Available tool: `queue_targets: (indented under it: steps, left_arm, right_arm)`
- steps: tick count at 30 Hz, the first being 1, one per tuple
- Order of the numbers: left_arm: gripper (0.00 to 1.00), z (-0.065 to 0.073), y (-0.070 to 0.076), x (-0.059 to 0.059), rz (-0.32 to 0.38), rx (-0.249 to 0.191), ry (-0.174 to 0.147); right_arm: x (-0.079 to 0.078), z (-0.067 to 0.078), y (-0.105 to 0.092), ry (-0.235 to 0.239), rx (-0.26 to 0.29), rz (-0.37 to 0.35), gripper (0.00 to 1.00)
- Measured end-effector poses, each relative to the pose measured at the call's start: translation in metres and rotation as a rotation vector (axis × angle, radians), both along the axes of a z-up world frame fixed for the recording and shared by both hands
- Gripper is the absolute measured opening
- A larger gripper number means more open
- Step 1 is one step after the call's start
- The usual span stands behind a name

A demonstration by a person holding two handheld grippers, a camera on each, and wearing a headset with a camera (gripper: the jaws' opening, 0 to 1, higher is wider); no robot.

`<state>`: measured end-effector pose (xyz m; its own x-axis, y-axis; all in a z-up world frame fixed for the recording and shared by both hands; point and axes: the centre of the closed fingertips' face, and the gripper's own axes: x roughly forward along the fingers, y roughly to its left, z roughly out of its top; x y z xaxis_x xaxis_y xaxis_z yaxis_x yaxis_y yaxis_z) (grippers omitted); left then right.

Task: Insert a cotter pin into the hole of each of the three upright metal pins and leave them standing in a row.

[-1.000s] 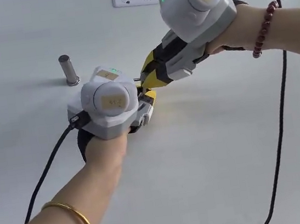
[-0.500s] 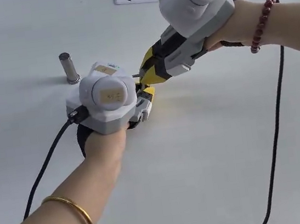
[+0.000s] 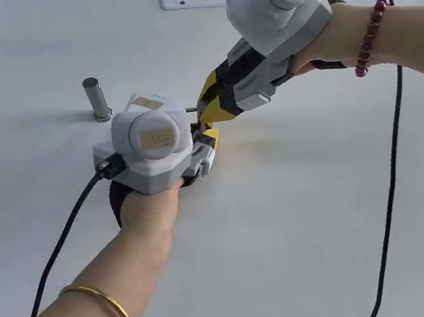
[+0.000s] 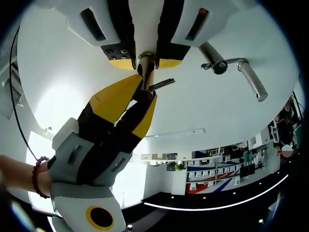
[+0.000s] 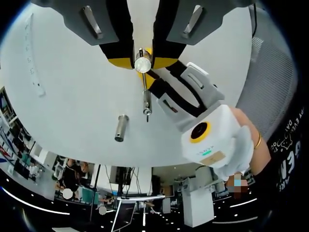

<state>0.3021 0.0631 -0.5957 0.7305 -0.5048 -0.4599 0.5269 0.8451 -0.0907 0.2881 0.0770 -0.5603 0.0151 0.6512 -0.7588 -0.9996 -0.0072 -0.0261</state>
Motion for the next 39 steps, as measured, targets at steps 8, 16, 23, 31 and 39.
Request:
queue_targets:
  steps: [8,16,23,31,39]
  left_arm:
    - [0.20,-0.001,0.000,-0.010,-0.026,0.051,-0.006]
    - [0.24,0.003,-0.001,-0.022,-0.028,0.043,0.013]
    - [0.27,0.012,0.005,-0.035,-0.016,0.037,0.019]
    - [0.34,0.026,0.019,-0.045,0.011,0.039,0.008]
    - [0.40,0.045,0.033,-0.049,0.055,-0.015,-0.020]
  right_arm:
    - [-0.001,-0.001,-0.003,0.003,0.001,-0.003,0.13]
    - [0.002,0.015,-0.002,0.029,0.070,-0.105,0.20]
    - [0.005,0.029,0.007,0.066,0.177,-0.233,0.25]
    - [0.015,0.043,0.019,0.053,0.267,-0.333,0.26]
    - [0.020,0.046,0.042,0.031,0.288,-0.351,0.26]
